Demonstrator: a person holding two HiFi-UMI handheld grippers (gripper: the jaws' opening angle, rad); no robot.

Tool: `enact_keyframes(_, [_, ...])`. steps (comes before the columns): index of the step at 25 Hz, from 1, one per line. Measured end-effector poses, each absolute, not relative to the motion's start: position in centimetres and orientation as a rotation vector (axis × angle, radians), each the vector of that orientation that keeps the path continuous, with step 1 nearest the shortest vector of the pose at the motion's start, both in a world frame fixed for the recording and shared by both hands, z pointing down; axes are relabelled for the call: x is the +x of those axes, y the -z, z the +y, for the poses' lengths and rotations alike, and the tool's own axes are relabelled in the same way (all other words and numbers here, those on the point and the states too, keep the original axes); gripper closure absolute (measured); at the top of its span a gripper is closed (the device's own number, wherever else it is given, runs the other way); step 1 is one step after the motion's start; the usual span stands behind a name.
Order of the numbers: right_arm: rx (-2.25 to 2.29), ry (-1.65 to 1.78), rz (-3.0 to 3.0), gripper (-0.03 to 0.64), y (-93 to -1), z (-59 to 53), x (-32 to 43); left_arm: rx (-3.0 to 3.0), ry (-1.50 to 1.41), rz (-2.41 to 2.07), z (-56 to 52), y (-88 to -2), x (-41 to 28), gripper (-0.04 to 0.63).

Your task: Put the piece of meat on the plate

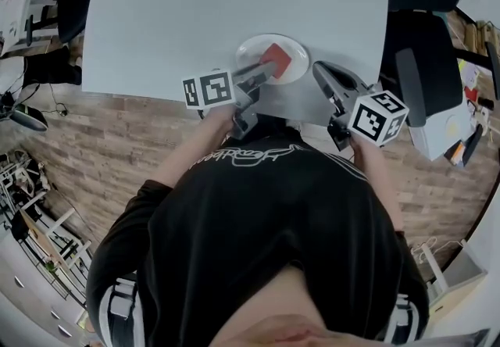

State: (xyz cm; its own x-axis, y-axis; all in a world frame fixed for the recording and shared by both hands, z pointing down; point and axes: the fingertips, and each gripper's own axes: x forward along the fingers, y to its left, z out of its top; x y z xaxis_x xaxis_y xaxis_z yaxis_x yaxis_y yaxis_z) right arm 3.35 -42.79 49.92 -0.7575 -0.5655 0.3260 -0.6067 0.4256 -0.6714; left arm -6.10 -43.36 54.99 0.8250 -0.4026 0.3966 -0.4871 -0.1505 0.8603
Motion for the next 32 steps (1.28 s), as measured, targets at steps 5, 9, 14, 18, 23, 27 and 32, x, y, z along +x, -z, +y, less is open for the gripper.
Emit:
enact_keyframes(5, [1.102,-1.279,-2.593,0.598,-50.8,-43.5,3.5,1.782,-0.144,-0.675,-43.7,-56.0,-6.2,0.511])
enact_keyframes(9, [1.099,-1.299,-2.583,0.598,-51.2,-43.5,3.4,1.77,-0.161,-0.666,-43.4,-56.2,-5.9,0.509])
enact_keyframes(14, [1.105,-1.297,-2.576,0.598,-51.3,-43.6,3.5,1.824,-0.256,-0.713,-43.4,-56.5,-6.1,0.506])
enact_keyframes(18, [1.103,-1.293,-2.577,0.598,-51.2,-43.6,3.5,1.855,-0.329,-0.75,-43.3,-56.7,-6.2,0.494])
enact_keyframes(23, [1.089,-1.301,-2.571,0.598,-51.6,-43.4,3.3,1.868,-0.356,-0.819,-43.4,-56.9,-6.9,0.457])
enact_keyframes(27, [1.077,-1.301,-2.568,0.598,-51.7,-43.4,3.3,1.889,-0.395,-0.858,-43.4,-57.0,-7.2,0.442])
enact_keyframes(32, [1.067,-1.297,-2.572,0.598,-51.6,-43.4,3.2,1.904,-0.424,-0.904,-43.4,-57.2,-7.9,0.431])
